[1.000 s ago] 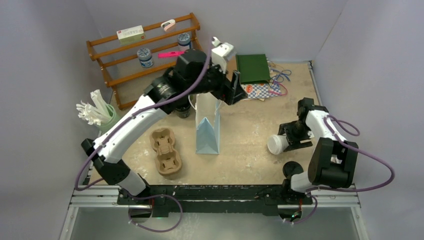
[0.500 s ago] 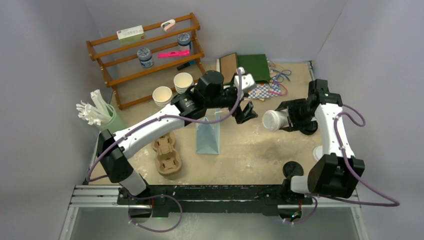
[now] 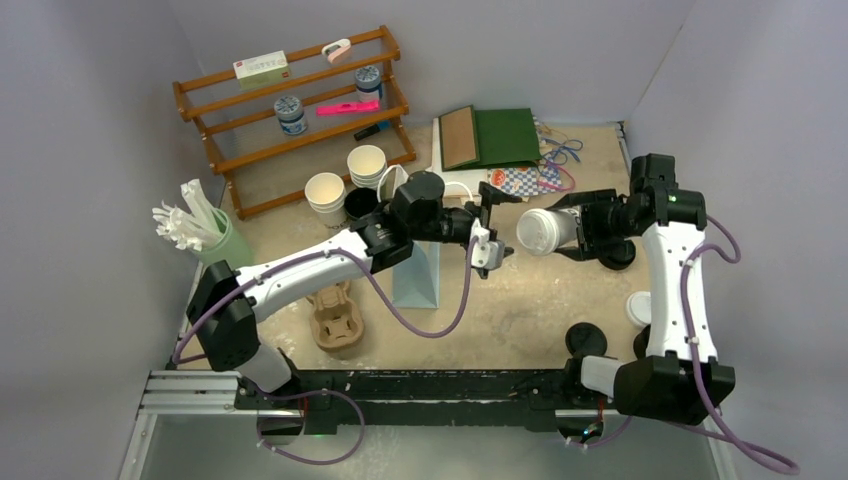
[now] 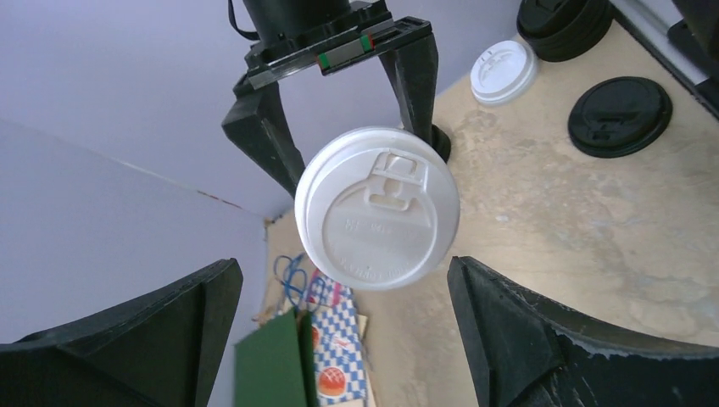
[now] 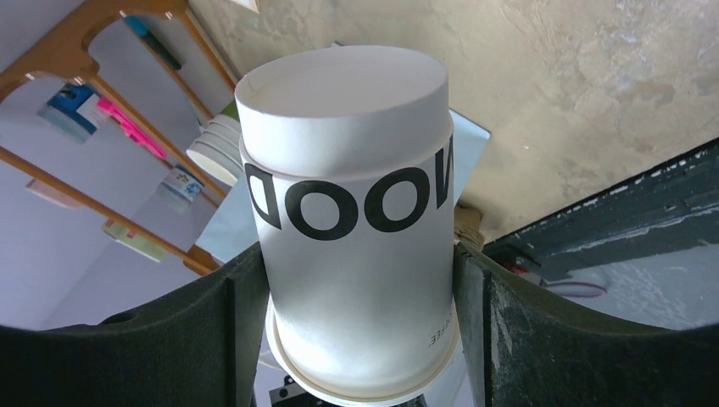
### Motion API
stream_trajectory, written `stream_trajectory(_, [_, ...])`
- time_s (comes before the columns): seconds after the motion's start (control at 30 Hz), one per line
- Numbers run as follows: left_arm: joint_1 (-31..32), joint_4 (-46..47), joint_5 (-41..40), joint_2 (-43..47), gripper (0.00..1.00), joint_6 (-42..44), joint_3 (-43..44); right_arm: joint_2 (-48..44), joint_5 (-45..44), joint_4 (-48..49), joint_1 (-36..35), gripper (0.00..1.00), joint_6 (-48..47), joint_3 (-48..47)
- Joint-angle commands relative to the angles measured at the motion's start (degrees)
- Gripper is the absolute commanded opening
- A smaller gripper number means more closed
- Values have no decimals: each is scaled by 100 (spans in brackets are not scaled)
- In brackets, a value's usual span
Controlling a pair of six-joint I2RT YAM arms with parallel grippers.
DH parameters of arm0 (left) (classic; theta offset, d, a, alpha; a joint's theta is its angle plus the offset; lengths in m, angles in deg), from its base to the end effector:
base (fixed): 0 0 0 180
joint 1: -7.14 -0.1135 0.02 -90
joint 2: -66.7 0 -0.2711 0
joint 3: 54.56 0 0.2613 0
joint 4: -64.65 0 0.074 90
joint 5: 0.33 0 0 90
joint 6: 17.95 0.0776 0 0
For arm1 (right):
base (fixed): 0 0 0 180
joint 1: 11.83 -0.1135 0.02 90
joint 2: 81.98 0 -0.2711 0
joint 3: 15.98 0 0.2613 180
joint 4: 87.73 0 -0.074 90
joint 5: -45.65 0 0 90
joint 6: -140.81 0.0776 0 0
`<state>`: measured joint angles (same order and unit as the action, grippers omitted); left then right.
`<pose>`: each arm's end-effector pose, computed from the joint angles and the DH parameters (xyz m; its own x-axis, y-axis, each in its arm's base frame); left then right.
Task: Pack the takeout coffee
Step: Pick up the coffee cup from the center of the board.
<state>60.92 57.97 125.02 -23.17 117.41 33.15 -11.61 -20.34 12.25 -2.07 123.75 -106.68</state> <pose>0.2097 -0.3623 0.3537 0.6448 0.1019 -0.7576 0.7643 -0.0737 0.6406 0.2488 -0.0108 0.3345 -0.2950 0.9369 0.1878 0.7994 0.1344 0.5855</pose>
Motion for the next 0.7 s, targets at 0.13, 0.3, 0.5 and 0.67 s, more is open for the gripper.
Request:
stream_trajectory(0.13, [480, 535, -311, -272, 99, 1383, 98, -207, 519, -278, -11, 69, 286, -100])
stream_trajectory(0.3, [724, 448, -826, -431, 99, 1620, 158, -189, 596, -234, -15, 69, 333, -158])
stream_trajectory(0.5, [739, 495, -1132, -444, 100, 1617, 155, -196, 654, -239, -9, 69, 274, -103])
stream_trajectory(0.67, [739, 441, -1161, -418, 100, 1715, 125, -179, 648, -242, -16, 69, 223, -89])
